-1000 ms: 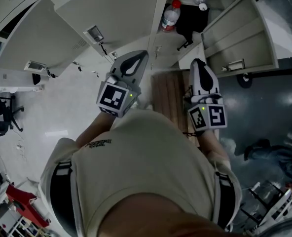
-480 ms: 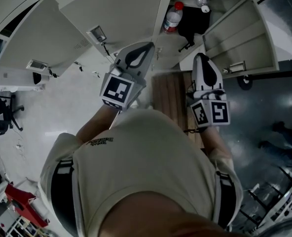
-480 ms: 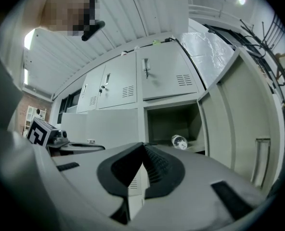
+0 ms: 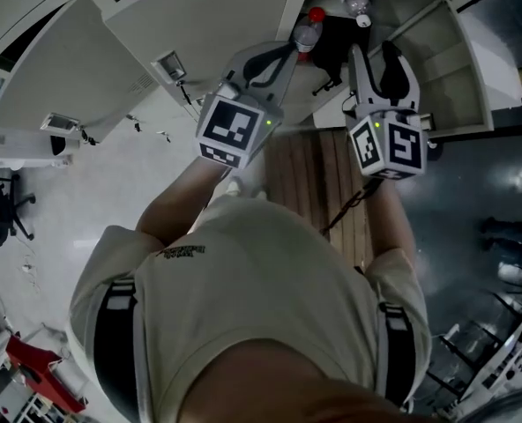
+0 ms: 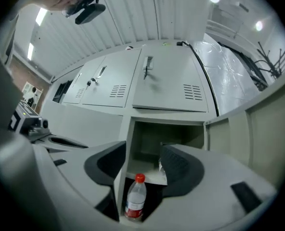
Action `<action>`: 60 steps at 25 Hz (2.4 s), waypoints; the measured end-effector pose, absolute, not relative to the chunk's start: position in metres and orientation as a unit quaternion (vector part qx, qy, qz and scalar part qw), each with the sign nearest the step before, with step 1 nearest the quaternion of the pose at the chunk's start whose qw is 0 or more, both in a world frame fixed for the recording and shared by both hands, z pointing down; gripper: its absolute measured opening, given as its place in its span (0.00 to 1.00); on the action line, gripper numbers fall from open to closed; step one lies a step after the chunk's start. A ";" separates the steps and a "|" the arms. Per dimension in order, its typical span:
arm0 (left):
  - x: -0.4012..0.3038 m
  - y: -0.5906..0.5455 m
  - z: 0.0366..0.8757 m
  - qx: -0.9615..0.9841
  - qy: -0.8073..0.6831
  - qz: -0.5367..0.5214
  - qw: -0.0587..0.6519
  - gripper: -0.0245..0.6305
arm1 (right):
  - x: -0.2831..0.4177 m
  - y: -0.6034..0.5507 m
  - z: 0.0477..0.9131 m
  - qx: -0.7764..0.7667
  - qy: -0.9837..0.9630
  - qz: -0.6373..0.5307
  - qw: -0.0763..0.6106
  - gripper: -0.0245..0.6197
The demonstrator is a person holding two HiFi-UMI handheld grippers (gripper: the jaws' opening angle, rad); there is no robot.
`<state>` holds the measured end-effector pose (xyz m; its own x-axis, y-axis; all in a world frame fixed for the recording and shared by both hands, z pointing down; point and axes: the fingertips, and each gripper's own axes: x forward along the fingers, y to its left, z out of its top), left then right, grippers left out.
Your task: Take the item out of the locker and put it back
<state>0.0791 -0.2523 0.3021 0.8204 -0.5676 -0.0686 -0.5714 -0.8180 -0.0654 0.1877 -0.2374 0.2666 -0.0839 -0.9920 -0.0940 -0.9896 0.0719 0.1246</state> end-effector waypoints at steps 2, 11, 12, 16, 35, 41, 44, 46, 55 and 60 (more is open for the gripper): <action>0.089 -0.261 0.295 -0.954 0.295 0.028 0.048 0.06 | 0.196 -0.261 0.261 0.683 -0.725 -0.082 0.018 0.44; 0.138 -0.291 0.299 -0.963 0.265 0.025 0.031 0.06 | 0.244 -0.362 0.296 0.710 -0.699 -0.027 0.088 0.59; 0.142 -0.294 0.302 -0.964 0.263 0.024 0.027 0.06 | 0.249 -0.371 0.304 0.711 -0.696 -0.018 0.099 0.59; 0.157 -0.303 0.314 -0.968 0.251 0.012 0.021 0.06 | 0.265 -0.398 0.335 0.712 -0.688 0.013 0.141 0.65; 0.172 -0.314 0.343 -0.970 0.241 -0.019 0.013 0.06 | 0.280 -0.415 0.364 0.714 -0.685 0.052 0.131 0.52; 0.167 -0.308 0.331 -0.968 0.248 -0.013 0.023 0.06 | 0.275 -0.382 0.327 0.716 -0.689 0.020 0.114 0.52; 0.161 -0.303 0.320 -0.967 0.253 -0.005 0.031 0.06 | 0.270 -0.352 0.308 0.712 -0.695 0.009 0.104 0.52; 0.156 -0.298 0.312 -0.966 0.256 0.001 0.037 0.06 | 0.265 -0.332 0.298 0.709 -0.698 0.000 0.103 0.52; 0.134 -0.266 0.279 -0.965 0.254 0.023 0.061 0.06 | 0.250 -0.249 0.270 0.695 -0.714 -0.014 0.083 0.52; 0.115 -0.245 0.264 -0.964 0.254 0.038 0.068 0.06 | 0.235 -0.206 0.260 0.680 -0.730 -0.018 0.064 0.52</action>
